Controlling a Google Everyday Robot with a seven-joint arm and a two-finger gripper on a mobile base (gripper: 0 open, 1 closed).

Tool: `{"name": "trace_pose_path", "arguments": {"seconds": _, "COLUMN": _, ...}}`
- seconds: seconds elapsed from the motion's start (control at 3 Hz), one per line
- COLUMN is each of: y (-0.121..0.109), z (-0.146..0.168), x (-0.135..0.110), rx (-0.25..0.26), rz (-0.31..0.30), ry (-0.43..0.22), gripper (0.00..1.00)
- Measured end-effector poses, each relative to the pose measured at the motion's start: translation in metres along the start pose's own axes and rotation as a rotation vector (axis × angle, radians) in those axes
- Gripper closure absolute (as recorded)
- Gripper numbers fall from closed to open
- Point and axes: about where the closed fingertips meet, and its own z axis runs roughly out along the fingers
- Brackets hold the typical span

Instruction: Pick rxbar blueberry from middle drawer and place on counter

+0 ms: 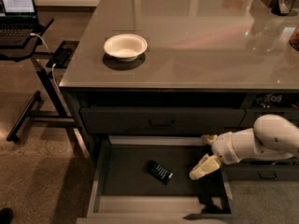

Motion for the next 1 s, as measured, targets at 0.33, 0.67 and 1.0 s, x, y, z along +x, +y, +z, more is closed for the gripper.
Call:
{"name": "trace_pose_path", "arguments": {"seconds": 0.33, "y": 0.003, "z": 0.017, "x": 0.016, "rx": -0.033, "rz": 0.029, "ry": -0.005, "gripper": 0.00}}
{"name": "trace_pose_path", "arguments": {"seconds": 0.67, "y": 0.003, "z": 0.017, "x": 0.016, "rx": -0.033, "rz": 0.029, "ry": -0.005, "gripper": 0.00}}
{"name": "trace_pose_path", "arguments": {"seconds": 1.0, "y": 0.007, "z": 0.030, "x": 0.024, "rx": -0.025, "rz": 0.044, "ry": -0.012, "gripper": 0.00}}
